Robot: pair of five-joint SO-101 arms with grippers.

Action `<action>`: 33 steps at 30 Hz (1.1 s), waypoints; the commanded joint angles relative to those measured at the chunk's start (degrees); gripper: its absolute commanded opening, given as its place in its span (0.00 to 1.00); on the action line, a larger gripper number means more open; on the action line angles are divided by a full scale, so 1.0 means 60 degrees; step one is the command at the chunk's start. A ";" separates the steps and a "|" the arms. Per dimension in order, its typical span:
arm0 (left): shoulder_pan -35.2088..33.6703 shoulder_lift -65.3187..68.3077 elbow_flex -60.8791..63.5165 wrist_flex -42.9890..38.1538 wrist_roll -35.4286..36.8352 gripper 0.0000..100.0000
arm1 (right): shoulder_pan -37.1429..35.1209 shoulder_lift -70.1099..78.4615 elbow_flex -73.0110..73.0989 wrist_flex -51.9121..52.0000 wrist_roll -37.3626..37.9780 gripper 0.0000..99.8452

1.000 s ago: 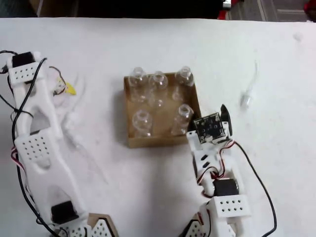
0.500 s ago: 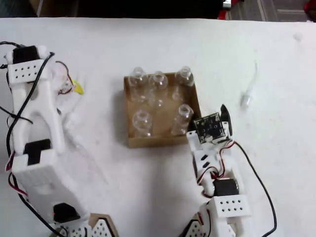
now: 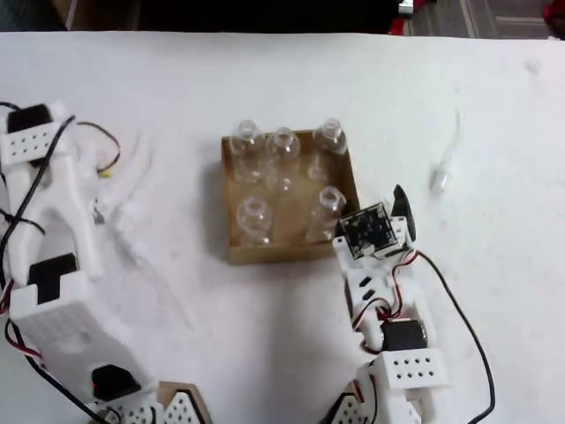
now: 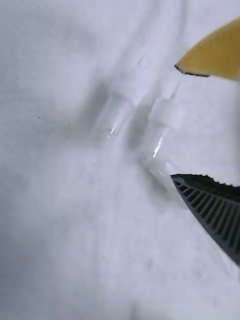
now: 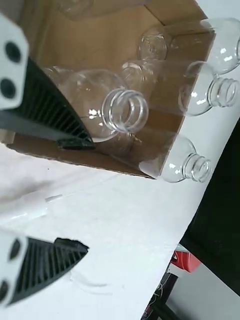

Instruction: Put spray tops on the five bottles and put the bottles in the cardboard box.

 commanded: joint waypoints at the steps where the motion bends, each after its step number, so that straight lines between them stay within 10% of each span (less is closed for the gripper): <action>1: -0.0125 -0.0593 0.0908 -0.1348 0.0806 0.29 | -0.0344 0.0007 -0.0059 0.0022 0.0132 0.26; 19: -0.0374 -0.0593 0.3399 -0.5392 0.1729 0.29 | -0.0447 0.0007 -0.0059 0.0022 0.0132 0.26; 33: -0.1033 -0.0637 0.3502 -0.5143 0.1758 0.10 | -0.0432 0.0007 -0.0059 0.0022 0.0132 0.26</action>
